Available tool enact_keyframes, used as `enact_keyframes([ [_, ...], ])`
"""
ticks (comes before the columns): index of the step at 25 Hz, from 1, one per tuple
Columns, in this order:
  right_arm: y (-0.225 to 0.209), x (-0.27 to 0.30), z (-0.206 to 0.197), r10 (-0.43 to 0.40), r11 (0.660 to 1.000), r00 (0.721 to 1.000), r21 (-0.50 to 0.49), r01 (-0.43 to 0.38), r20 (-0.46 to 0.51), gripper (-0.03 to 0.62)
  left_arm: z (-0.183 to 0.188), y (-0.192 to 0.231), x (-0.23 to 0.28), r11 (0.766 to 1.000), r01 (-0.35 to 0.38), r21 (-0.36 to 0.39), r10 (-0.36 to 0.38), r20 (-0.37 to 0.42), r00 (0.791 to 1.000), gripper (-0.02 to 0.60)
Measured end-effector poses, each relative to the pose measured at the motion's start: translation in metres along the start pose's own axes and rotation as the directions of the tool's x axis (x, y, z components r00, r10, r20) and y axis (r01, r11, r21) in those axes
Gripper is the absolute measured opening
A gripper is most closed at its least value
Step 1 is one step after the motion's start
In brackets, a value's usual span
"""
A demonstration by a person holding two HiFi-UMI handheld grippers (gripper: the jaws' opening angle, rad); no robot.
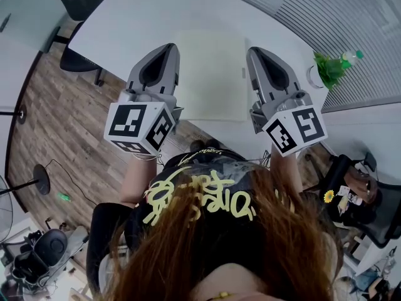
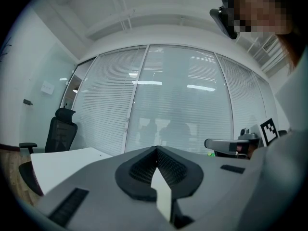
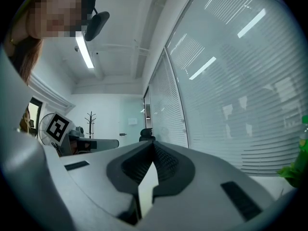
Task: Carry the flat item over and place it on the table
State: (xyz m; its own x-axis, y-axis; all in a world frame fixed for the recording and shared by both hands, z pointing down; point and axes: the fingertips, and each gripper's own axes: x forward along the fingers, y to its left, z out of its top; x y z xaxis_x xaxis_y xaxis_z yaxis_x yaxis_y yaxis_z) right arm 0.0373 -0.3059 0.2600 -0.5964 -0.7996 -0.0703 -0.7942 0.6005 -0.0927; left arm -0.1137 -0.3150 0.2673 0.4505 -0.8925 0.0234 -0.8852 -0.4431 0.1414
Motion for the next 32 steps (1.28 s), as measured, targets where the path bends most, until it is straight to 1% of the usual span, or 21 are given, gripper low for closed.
enact_keyframes([
  [9, 0.0, -0.001, -0.005, 0.008, 1.0, 1.0, -0.018, -0.009, -0.019, 0.003, -0.002, -0.004, 0.001, 1.0, -0.002, 0.006, 0.002, -0.005, 1.0, -0.006],
  [14, -0.003, -0.001, -0.006, 0.006, 1.0, 1.0, 0.002, -0.006, -0.028, 0.002, 0.001, -0.006, 0.001, 1.0, 0.006, -0.014, -0.006, 0.001, 1.0, -0.006],
  [20, -0.003, -0.005, -0.006, 0.008, 1.0, 1.0, -0.003, -0.008, -0.026, 0.003, -0.001, -0.013, 0.001, 1.0, 0.013, 0.013, -0.013, -0.001, 1.0, -0.006],
  [25, -0.006, -0.007, -0.008, 0.003, 1.0, 0.999, -0.001, -0.003, -0.033, 0.002, -0.002, -0.015, 0.001, 1.0, 0.012, 0.01, -0.012, -0.003, 1.0, -0.006],
  [32, -0.006, -0.006, -0.009, 0.02, 1.0, 0.999, 0.025, -0.019, -0.032, 0.003, -0.003, -0.014, 0.001, 1.0, 0.013, 0.002, -0.013, -0.003, 1.0, -0.006],
])
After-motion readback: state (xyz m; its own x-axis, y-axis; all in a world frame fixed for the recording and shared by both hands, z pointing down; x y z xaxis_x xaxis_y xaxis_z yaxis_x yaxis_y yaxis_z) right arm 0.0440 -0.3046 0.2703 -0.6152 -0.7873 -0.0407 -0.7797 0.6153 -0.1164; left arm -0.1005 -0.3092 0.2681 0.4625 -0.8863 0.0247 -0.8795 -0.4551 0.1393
